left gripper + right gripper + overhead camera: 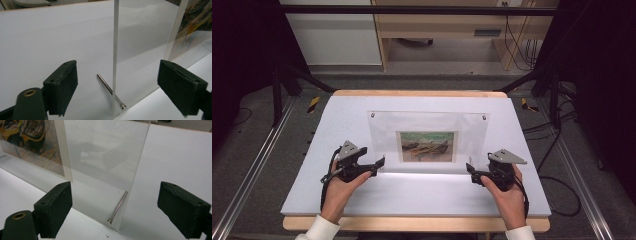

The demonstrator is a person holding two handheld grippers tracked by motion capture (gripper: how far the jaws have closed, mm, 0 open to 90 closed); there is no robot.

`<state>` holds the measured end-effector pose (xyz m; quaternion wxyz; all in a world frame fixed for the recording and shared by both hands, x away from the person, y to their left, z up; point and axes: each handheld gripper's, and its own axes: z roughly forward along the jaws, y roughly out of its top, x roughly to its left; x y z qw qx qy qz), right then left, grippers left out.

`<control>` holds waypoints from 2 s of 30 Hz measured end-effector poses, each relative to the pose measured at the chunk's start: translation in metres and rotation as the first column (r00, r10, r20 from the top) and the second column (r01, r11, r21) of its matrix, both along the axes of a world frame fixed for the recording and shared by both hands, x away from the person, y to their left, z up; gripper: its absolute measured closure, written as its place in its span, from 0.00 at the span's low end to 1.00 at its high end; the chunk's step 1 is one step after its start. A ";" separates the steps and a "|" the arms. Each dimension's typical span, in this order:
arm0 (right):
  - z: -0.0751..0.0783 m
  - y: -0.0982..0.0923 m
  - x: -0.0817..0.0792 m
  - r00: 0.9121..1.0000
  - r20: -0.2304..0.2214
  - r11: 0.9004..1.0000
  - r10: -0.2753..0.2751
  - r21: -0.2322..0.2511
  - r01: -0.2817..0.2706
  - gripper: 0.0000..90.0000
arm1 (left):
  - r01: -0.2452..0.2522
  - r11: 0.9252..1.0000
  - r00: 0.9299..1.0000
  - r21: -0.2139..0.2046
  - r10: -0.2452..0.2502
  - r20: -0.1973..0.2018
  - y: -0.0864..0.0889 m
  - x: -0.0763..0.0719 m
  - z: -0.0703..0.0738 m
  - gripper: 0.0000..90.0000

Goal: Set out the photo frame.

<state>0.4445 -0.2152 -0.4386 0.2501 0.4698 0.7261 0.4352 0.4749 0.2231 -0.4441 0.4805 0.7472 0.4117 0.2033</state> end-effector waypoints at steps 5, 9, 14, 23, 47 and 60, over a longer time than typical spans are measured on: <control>0.003 0.003 -0.005 0.999 0.036 0.999 -0.008 -0.051 0.010 0.15 | -0.004 1.000 1.000 0.005 0.004 0.019 0.002 -0.004 0.006 0.17; 0.005 0.005 -0.011 0.999 0.043 0.999 -0.012 -0.047 0.014 0.15 | -0.014 1.000 0.999 0.009 0.014 0.035 0.007 -0.010 0.011 0.17; 0.010 0.007 -0.021 0.998 0.069 0.998 -0.009 -0.057 0.013 0.15 | -0.045 0.999 0.998 0.013 0.044 0.048 0.013 -0.015 0.015 0.19; 0.015 0.014 -0.033 0.995 0.103 0.998 0.003 -0.070 0.004 0.15 | -0.074 0.996 0.995 0.043 0.071 0.066 0.020 -0.023 0.022 0.20; 0.019 0.019 -0.053 0.989 0.151 0.992 0.012 -0.123 0.007 0.11 | -0.094 0.992 0.993 0.081 0.088 0.078 0.030 -0.036 0.024 0.22; 0.015 0.005 -0.063 0.991 0.136 0.993 -0.015 -0.118 0.031 0.10 | -0.113 0.990 0.990 0.082 0.106 0.089 0.039 -0.039 0.024 0.19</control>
